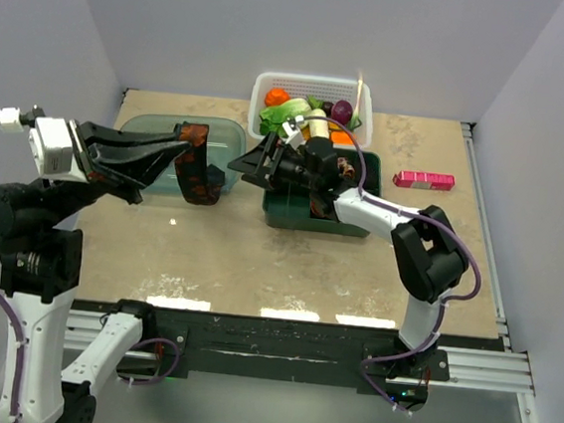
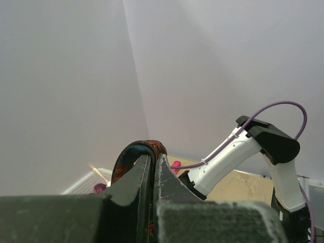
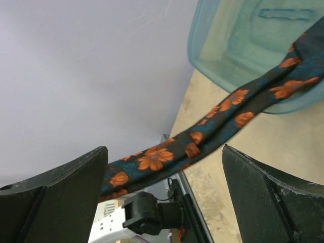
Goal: Roll the ties
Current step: Place the tie at the center of the board.
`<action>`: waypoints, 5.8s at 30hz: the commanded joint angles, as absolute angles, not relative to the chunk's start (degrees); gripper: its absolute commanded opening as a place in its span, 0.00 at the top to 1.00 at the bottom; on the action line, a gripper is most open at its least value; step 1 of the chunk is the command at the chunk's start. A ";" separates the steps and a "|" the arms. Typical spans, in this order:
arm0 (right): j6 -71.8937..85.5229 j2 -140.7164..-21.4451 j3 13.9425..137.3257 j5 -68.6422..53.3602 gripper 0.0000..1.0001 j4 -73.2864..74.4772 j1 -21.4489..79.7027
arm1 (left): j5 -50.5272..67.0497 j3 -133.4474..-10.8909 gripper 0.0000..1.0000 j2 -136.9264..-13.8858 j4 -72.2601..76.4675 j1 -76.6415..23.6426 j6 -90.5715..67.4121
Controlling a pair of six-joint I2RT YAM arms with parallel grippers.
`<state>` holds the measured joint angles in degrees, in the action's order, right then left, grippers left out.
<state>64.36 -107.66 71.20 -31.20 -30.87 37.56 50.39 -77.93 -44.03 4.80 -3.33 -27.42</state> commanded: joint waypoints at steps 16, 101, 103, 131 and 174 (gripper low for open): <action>67.75 -117.42 77.78 -29.97 0.01 -23.02 42.27 | 54.05 -82.18 1.00 -37.09 -6.77 -3.25 -22.15; 36.83 -53.52 36.30 -4.13 1.00 13.44 3.69 | 44.84 -35.08 1.00 -60.47 22.68 -21.27 -29.09; 36.65 -54.05 36.30 -4.48 1.00 13.36 3.52 | 44.04 -33.58 1.00 -60.64 21.89 -21.27 -28.48; 29.09 -59.93 33.49 -12.04 1.00 1.14 3.43 | 16.35 -23.47 1.00 -38.93 5.37 -21.27 -31.72; 22.68 -62.04 45.52 -2.97 0.01 13.97 4.47 | 16.70 -26.80 1.00 -38.31 -6.41 -21.36 -30.33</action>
<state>25.89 -59.51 42.41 4.32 15.73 3.36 14.37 -22.24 -36.07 -5.21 -21.08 -31.86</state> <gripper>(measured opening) 0.986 0.042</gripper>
